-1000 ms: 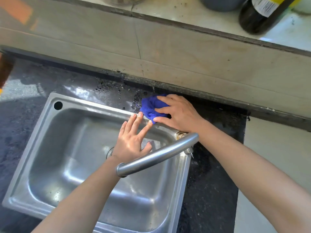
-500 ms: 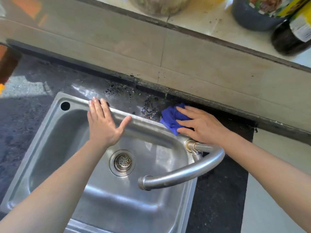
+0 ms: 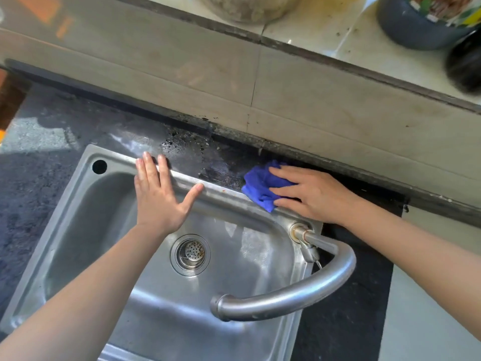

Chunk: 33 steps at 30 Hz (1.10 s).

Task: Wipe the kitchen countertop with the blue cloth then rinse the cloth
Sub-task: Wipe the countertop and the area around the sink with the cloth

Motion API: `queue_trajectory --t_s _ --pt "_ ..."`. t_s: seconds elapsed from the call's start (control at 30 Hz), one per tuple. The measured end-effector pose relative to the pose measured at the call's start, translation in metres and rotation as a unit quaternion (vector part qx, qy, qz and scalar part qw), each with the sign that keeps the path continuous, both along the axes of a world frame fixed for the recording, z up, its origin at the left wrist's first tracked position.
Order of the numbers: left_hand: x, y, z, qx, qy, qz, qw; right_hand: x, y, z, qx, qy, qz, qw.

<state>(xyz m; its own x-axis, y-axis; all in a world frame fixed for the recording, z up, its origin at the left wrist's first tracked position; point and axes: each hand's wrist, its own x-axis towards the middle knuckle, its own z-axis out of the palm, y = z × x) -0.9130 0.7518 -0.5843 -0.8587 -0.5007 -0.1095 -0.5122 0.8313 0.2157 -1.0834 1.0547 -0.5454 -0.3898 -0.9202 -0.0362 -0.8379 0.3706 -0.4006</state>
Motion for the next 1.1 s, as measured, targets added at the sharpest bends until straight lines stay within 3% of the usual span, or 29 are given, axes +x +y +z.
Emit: queue_trajectory --t_s 0.13,0.4,0.5,0.7,0.97,1.1 --pt "-0.001 0.001 0.001 0.015 0.011 0.006 1.000 0.010 0.018 -0.002 -0.008 0.023 -0.017 1.000" --pt "0.000 -0.001 -0.004 0.012 0.007 -0.001 1.000 0.002 -0.115 -0.007 -0.008 0.035 0.056 0.998" --pt "0.002 -0.002 -0.004 0.012 0.007 0.000 1.000 -0.004 -0.097 -0.003 0.013 0.019 0.070 0.997" --pt "-0.001 0.001 0.000 0.028 0.005 0.010 1.000 0.004 0.000 -0.007 -0.021 0.030 0.007 0.999" --pt "0.000 -0.002 -0.007 0.027 0.005 -0.010 1.000 0.002 -0.110 -0.010 -0.018 0.014 0.052 0.998" --pt "0.001 -0.004 -0.006 0.022 -0.007 -0.005 1.000 -0.002 -0.075 -0.010 0.012 0.006 0.084 0.996"
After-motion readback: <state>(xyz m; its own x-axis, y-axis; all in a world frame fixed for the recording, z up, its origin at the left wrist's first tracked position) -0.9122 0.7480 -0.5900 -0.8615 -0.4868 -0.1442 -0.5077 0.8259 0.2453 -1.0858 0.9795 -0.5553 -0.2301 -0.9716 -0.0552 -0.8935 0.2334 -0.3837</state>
